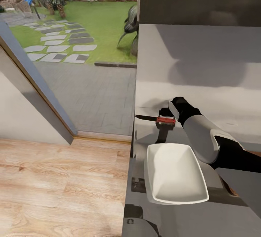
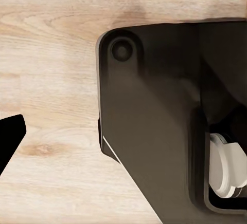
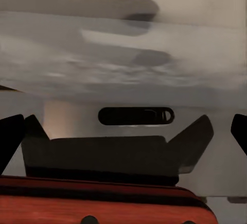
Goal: In the kitchen, take the Vidalia onion out of the sink, dice it on the chopping board with the paring knife, put the diced onion into the bowl on the countertop, then place both the paring knife and the chopping board into the sink.
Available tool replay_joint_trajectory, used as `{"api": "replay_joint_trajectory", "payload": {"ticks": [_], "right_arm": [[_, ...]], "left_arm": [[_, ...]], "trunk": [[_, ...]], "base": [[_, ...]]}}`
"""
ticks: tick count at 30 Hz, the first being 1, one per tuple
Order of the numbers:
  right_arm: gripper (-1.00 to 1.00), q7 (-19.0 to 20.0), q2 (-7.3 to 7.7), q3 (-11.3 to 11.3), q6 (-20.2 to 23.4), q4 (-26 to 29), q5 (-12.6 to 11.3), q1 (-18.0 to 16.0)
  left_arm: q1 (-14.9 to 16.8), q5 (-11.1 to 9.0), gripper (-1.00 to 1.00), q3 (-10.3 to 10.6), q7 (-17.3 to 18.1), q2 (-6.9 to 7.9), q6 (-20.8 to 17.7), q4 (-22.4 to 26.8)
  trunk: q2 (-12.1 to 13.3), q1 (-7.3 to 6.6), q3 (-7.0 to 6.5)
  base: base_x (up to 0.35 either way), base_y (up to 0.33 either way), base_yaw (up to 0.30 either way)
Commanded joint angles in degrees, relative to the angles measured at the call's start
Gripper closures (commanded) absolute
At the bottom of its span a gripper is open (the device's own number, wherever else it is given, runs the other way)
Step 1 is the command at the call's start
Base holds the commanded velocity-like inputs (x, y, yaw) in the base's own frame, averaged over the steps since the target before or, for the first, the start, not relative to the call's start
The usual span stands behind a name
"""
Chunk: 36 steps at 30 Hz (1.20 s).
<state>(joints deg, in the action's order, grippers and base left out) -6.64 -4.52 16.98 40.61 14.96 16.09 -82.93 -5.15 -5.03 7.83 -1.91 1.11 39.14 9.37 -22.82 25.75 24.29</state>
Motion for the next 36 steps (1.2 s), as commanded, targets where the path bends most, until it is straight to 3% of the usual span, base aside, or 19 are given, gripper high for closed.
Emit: {"api": "replay_joint_trajectory", "payload": {"ticks": [1,36], "right_arm": [[-1.0,0.0,-0.06,0.5,0.2,0.1,0.5,0.0],[-1.0,0.0,-0.05,0.4,0.2,0.2,0.5,0.0]], "left_arm": [[0.0,-0.5,-1.0,0.5,-0.2,0.03,0.1,0.1],[0.0,-0.5,-1.0,0.5,-0.2,-0.23,0.0,0.1]], "trunk": [[-0.1,0.03,0.08],[-0.1,0.03,0.09]], "base": [[-0.001,-0.001,0.007],[-0.012,-0.029,0.0]]}}
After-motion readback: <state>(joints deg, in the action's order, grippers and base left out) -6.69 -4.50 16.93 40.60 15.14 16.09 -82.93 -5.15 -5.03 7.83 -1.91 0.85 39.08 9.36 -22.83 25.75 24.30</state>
